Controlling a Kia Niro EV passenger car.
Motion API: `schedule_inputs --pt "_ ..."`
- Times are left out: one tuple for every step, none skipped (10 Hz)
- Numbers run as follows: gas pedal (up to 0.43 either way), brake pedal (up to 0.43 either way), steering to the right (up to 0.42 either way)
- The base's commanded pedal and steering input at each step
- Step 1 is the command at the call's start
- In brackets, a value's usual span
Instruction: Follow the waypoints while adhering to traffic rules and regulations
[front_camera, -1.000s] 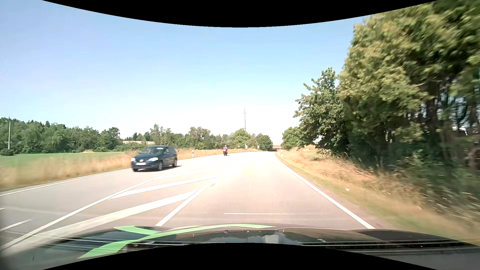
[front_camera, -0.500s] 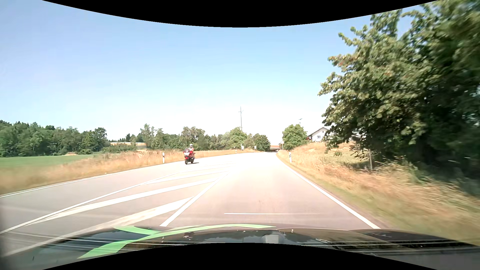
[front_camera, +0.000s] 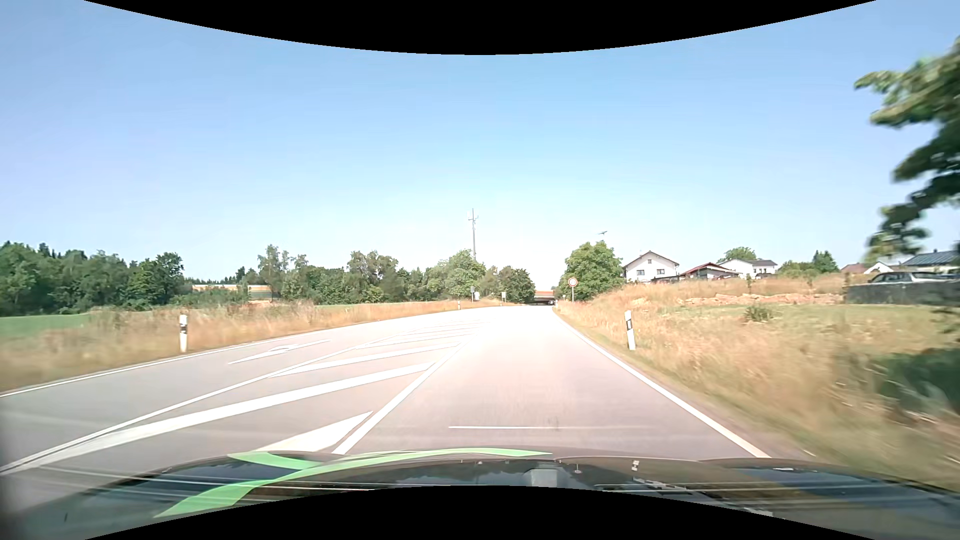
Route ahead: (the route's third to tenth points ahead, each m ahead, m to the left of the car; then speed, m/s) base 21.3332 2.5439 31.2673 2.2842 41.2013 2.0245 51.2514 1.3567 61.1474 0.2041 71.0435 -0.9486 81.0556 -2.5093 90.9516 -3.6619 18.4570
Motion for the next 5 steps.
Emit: schedule_inputs --pt "0.248 0.000 0.011" --pt "0.248 0.000 0.016" --pt "0.240 0.000 0.015" --pt "0.228 0.000 0.010" --pt "0.228 0.000 0.010"
